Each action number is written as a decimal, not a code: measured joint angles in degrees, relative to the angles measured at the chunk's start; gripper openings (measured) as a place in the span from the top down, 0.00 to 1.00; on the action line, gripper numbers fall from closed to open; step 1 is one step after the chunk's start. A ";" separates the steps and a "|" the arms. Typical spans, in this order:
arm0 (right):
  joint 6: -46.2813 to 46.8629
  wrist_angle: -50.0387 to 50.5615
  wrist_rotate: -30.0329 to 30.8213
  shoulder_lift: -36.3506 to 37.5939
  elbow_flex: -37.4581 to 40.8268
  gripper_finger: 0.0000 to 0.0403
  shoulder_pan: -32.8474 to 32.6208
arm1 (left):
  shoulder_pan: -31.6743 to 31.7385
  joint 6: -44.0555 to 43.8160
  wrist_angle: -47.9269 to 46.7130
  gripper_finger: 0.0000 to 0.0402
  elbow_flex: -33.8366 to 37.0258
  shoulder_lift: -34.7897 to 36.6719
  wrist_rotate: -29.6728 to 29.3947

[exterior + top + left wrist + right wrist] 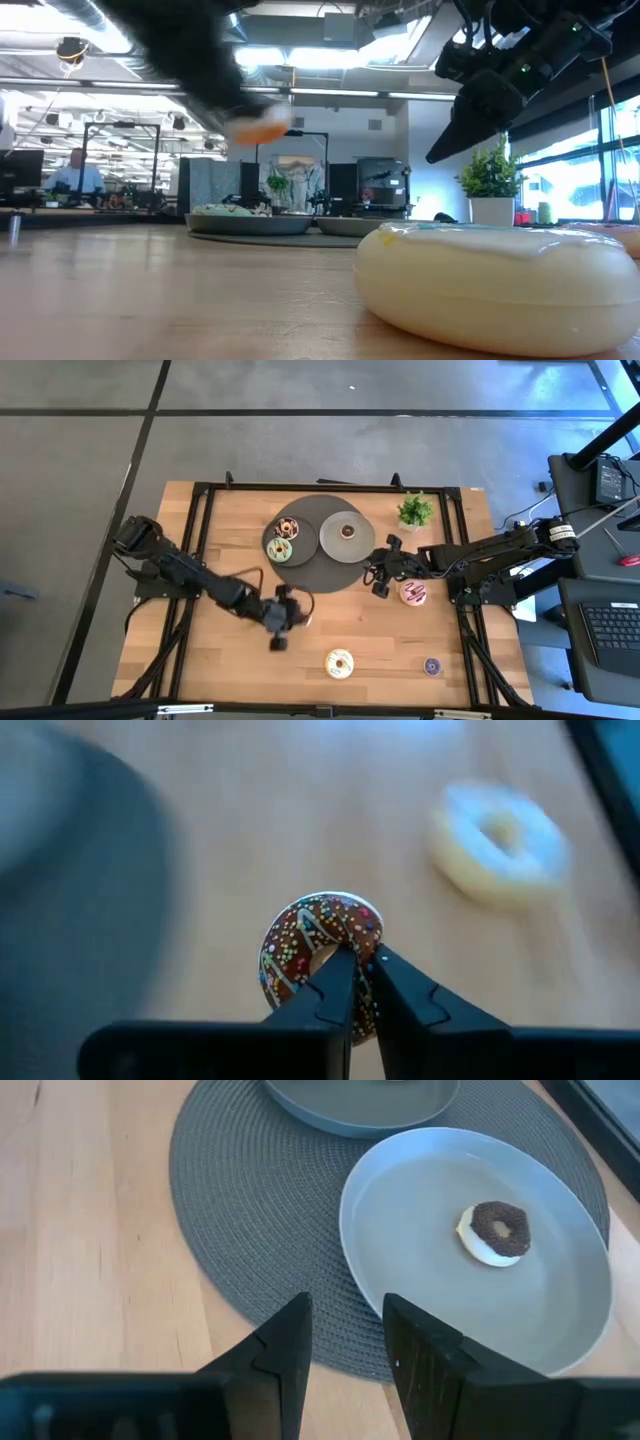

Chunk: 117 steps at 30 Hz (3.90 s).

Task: Pick & Place donuts
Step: Put the small brown doughnut on the gray plate, then put the small blue doughnut on the gray plate

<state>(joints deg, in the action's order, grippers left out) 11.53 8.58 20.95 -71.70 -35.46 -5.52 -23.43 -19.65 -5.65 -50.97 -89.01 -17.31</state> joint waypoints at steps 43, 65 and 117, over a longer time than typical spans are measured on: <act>-4.33 5.05 -0.02 -0.02 -0.02 0.68 0.02 | 37.19 14.44 -0.37 0.95 -26.68 -30.23 9.32; -4.46 5.05 -0.02 -0.02 -0.02 0.68 0.03 | 37.21 13.49 -0.84 0.88 -26.68 -30.21 9.30; 35.55 37.41 -15.05 2.16 -11.86 0.68 -39.10 | 24.47 5.76 13.50 0.70 1.14 -1.27 16.31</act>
<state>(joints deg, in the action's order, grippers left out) 47.08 45.99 5.90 -69.54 -47.32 -44.62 1.03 -13.89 7.85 -49.82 -90.28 -1.00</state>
